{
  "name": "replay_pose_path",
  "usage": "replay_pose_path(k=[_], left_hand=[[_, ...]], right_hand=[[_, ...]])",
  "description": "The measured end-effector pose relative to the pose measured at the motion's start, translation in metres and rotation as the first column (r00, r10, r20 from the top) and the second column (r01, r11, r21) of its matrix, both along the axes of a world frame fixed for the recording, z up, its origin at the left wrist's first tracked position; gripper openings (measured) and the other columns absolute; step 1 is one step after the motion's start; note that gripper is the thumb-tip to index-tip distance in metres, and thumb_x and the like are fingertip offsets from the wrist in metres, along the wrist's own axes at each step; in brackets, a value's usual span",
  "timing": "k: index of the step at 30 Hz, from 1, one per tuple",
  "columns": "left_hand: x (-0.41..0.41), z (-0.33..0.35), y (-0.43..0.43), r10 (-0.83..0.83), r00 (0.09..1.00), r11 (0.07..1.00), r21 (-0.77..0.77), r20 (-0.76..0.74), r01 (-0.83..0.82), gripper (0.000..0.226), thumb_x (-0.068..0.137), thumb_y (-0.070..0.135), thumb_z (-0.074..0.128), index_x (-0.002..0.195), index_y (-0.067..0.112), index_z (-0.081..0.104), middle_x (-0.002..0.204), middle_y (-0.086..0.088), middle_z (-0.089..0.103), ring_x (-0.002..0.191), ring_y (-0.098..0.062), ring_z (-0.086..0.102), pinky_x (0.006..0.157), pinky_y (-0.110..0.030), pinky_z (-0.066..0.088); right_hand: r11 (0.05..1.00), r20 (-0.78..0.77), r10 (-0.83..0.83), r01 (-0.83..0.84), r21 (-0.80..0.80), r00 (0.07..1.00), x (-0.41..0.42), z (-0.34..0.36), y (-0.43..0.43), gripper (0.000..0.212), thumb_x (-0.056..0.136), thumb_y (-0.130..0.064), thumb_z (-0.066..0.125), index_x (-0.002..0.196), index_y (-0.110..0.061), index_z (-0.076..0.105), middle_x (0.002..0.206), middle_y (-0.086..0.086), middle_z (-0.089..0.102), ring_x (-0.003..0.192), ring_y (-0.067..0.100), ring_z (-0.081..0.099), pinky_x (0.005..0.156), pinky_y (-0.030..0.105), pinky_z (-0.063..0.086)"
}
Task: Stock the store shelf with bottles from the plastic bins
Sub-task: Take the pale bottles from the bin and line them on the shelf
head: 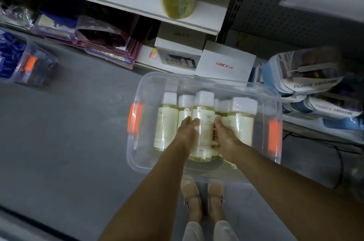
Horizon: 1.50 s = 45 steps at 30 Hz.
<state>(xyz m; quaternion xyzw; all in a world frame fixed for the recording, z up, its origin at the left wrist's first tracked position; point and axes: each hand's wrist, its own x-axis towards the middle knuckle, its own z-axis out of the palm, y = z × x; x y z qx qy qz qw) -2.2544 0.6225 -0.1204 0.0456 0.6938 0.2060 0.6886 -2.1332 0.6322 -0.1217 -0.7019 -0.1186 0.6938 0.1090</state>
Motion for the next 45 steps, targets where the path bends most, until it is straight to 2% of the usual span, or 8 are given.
replay_pose_path(k=[4, 10, 14, 21, 27, 32, 38, 45], left_hand=[[-0.004, 0.005, -0.004, 0.044, 0.999, 0.999, 0.013, -0.007, -0.044, 0.054, 0.1, 0.045, 0.052, 0.149, 0.027, 0.04, 0.149, -0.006, 0.047, 0.132, -0.028, 0.047, 0.099, -0.04, 0.041], [-0.011, 0.054, -0.008, 0.093, 0.995, 0.995, 0.032, 0.032, -0.094, 0.054, 0.094, 0.056, 0.057, 0.14, 0.03, 0.047, 0.134, -0.002, 0.059, 0.106, -0.017, 0.059, 0.067, -0.032, 0.046], [-0.017, 0.097, -0.012, 0.145, 0.989, 0.989, 0.029, 0.031, -0.146, 0.054, 0.089, 0.06, 0.062, 0.134, 0.03, 0.053, 0.126, 0.003, 0.063, 0.104, -0.016, 0.06, 0.075, -0.035, 0.051], [-0.03, 0.181, -0.02, 0.192, 0.979, 0.977, 0.08, 0.07, -0.198, 0.053, 0.084, 0.062, 0.066, 0.117, 0.02, 0.065, 0.112, -0.004, 0.07, 0.104, -0.022, 0.066, 0.08, -0.039, 0.056], [-0.03, 0.254, -0.024, 0.274, 0.875, 0.941, 0.076, 0.4, -0.329, 0.067, 0.084, 0.063, 0.059, 0.122, 0.009, 0.067, 0.113, -0.018, 0.072, 0.092, -0.034, 0.072, 0.08, -0.048, 0.058], [-0.027, 0.311, -0.024, 0.219, 0.893, 0.921, 0.22, 0.393, -0.322, 0.068, 0.085, 0.062, 0.058, 0.125, 0.008, 0.066, 0.118, -0.02, 0.071, 0.109, -0.036, 0.067, 0.094, -0.053, 0.053], [-0.031, 0.375, -0.015, 0.176, 0.944, 0.895, 0.354, 0.279, -0.271, 0.091, 0.059, 0.065, 0.081, 0.128, 0.008, 0.063, 0.121, -0.019, 0.07, 0.114, -0.036, 0.066, 0.099, -0.057, 0.05], [-0.042, 0.454, -0.015, -0.027, 0.998, 0.833, 0.554, 0.05, -0.005, 0.051, 0.091, 0.054, 0.061, 0.114, 0.009, 0.068, 0.091, -0.008, 0.075, 0.073, -0.02, 0.071, 0.057, -0.029, 0.055]], right_hand=[[1.0, -0.011, 0.018, -0.018, 0.013, 1.0, 0.002, 0.01, -0.005, 0.051, 0.102, -0.057, 0.031, 0.12, -0.022, 0.062, 0.12, 0.001, 0.068, 0.113, 0.02, 0.062, 0.105, 0.044, 0.046], [0.994, -0.043, 0.071, -0.067, 0.084, 0.997, 0.006, 0.061, -0.005, 0.039, 0.105, -0.049, 0.031, 0.113, -0.026, 0.062, 0.112, -0.003, 0.067, 0.105, 0.013, 0.062, 0.087, 0.035, 0.049], [0.972, -0.003, 0.154, -0.151, 0.178, 0.988, 0.004, 0.111, -0.002, 0.037, 0.105, -0.044, 0.036, 0.122, -0.025, 0.063, 0.116, -0.002, 0.067, 0.106, 0.015, 0.061, 0.098, 0.041, 0.047], [0.905, 0.062, 0.217, -0.224, 0.362, 0.974, 0.003, 0.202, 0.002, 0.019, 0.091, 0.0, 0.061, 0.095, -0.019, 0.059, 0.096, 0.01, 0.059, 0.076, 0.017, 0.057, 0.077, 0.034, 0.05], [0.899, -0.079, 0.215, -0.165, 0.406, 0.973, 0.004, 0.283, -0.003, 0.018, 0.093, -0.016, 0.066, 0.107, -0.017, 0.054, 0.099, 0.003, 0.06, 0.081, 0.016, 0.057, 0.069, 0.036, 0.056], [0.907, -0.152, 0.267, -0.195, 0.374, 0.952, 0.005, 0.345, -0.007, 0.022, 0.1, -0.031, 0.055, 0.116, -0.016, 0.058, 0.102, 0.006, 0.065, 0.09, 0.021, 0.063, 0.069, 0.038, 0.054], [0.852, -0.116, 0.275, -0.186, 0.489, 0.954, 0.005, 0.408, -0.008, 0.026, 0.102, -0.032, 0.05, 0.12, -0.014, 0.059, 0.103, 0.009, 0.064, 0.091, 0.024, 0.062, 0.071, 0.038, 0.052], [0.765, -0.071, 0.325, -0.218, 0.606, 0.943, 0.004, 0.47, -0.009, 0.034, 0.099, -0.043, 0.052, 0.12, -0.017, 0.06, 0.113, 0.01, 0.069, 0.104, 0.026, 0.065, 0.084, 0.041, 0.053]])
